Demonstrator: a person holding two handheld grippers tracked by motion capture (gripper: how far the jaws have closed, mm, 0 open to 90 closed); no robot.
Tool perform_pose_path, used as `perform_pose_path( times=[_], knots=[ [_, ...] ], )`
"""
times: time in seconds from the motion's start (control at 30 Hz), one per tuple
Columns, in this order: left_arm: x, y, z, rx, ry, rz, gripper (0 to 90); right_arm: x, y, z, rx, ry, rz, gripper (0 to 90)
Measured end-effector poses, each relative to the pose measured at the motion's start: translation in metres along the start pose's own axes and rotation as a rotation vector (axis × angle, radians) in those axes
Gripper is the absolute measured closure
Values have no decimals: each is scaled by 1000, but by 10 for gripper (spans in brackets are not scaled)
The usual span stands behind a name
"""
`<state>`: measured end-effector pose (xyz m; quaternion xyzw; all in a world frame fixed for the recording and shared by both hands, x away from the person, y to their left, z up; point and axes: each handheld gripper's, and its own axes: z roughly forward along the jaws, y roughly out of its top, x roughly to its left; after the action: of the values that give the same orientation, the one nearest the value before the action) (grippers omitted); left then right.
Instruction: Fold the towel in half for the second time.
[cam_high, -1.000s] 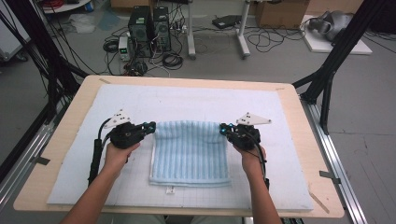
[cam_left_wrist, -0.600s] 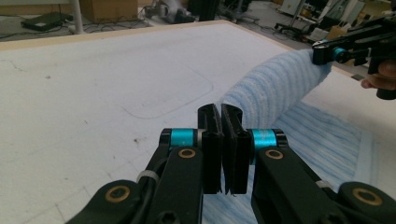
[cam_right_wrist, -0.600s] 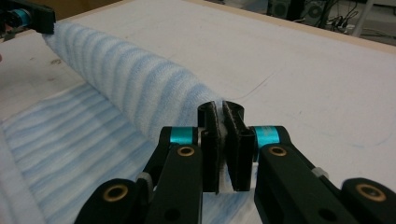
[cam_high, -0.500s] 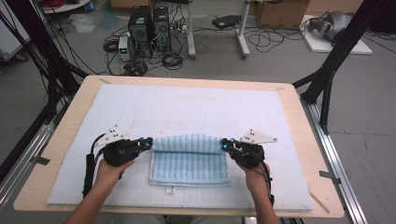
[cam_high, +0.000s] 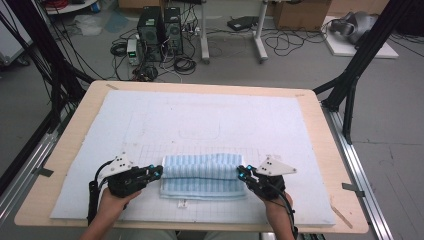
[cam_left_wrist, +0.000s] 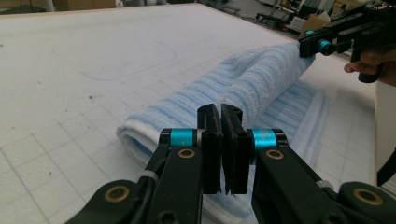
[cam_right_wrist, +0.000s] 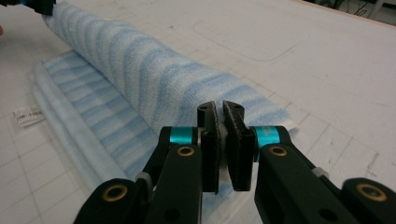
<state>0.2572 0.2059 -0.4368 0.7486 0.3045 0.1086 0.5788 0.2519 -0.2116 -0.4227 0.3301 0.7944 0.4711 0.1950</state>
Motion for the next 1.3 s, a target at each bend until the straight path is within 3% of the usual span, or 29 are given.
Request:
perform_pose_path(
  times=[0.33, 0.43, 0.47, 0.53, 0.63, 0.77, 0.9, 1.0, 1.1, 1.3],
  knots=[
    [-11, -17, -9, 28, -30, 24, 860, 17, -8, -13, 31, 11, -48, 847],
    [-12, -19, -10, 19, -41, 13, 840, 18, -14, -13, 40, 16, -38, 830],
    [-12, -18, -11, 17, -44, -5, 785, 19, -16, -13, 44, 17, -28, 805],
    [-10, -15, -13, -5, -37, -43, 587, 19, -19, -16, 28, 21, -3, 726],
    [-4, -8, -19, -80, -5, -83, 503, 16, -15, -24, -28, 4, 52, 618],
    [3, 2, -18, -111, 8, -94, 509, 8, 0, -26, -84, -23, 82, 577],
    [6, 8, -9, -117, 24, -88, 571, 9, 8, -5, 1, -35, 51, 596],
    [7, 7, -3, -93, 36, -93, 624, 14, 1, 14, 95, -22, 14, 623],
    [6, 6, 0, -79, 36, -87, 643, 19, -10, 21, 169, 2, -10, 630],
    [2, 6, 4, -50, 27, -82, 640, 23, -20, 12, 179, -2, -70, 609]
  ],
)
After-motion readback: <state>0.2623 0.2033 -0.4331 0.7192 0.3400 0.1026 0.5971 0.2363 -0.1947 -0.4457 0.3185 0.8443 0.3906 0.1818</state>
